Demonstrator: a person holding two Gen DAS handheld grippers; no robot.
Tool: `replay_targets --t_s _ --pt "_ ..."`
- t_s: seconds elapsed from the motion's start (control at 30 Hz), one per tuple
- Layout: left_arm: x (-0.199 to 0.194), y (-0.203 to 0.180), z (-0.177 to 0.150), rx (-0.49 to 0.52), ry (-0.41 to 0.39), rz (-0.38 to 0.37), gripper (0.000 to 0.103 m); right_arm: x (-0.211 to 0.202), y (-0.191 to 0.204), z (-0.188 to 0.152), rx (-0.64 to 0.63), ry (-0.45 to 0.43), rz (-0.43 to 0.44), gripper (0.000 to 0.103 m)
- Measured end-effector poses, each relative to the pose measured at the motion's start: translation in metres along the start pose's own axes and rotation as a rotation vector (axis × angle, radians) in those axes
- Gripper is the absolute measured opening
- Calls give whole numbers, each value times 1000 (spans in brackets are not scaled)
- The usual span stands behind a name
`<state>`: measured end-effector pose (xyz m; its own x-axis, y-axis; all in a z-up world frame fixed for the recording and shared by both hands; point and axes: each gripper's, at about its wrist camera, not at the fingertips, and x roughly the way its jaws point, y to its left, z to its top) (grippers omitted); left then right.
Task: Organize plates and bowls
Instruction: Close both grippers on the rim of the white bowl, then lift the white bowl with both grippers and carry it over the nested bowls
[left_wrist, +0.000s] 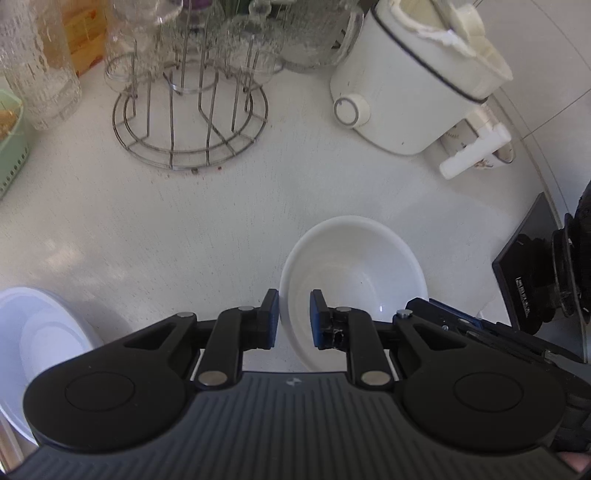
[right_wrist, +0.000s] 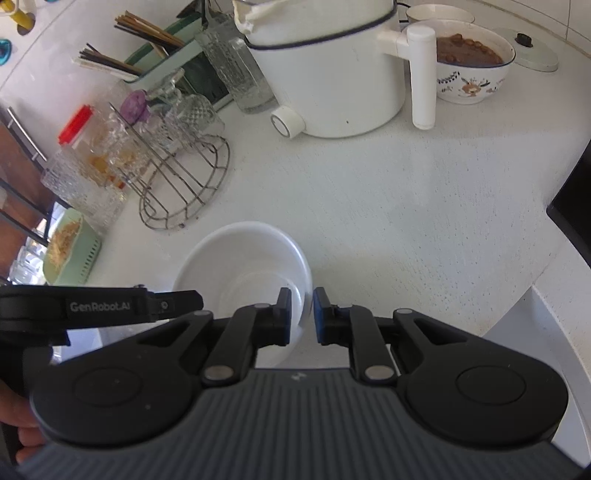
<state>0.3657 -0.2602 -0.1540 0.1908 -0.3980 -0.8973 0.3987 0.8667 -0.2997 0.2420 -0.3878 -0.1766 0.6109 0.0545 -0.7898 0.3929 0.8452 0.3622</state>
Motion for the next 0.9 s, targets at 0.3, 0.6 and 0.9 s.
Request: replay_targets --t_s 0.3,0.6,0.9 --pt "-35 9 5 19 -57 -36 21 -20 20 -1 30 -47 16 16" --pt "-66 23 1 36 -88 -50 21 -39 38 -7 63 -112 55 16" --pt "-87 38 -1 44 -106 -30 21 -45 55 -12 58 -150 111 16"
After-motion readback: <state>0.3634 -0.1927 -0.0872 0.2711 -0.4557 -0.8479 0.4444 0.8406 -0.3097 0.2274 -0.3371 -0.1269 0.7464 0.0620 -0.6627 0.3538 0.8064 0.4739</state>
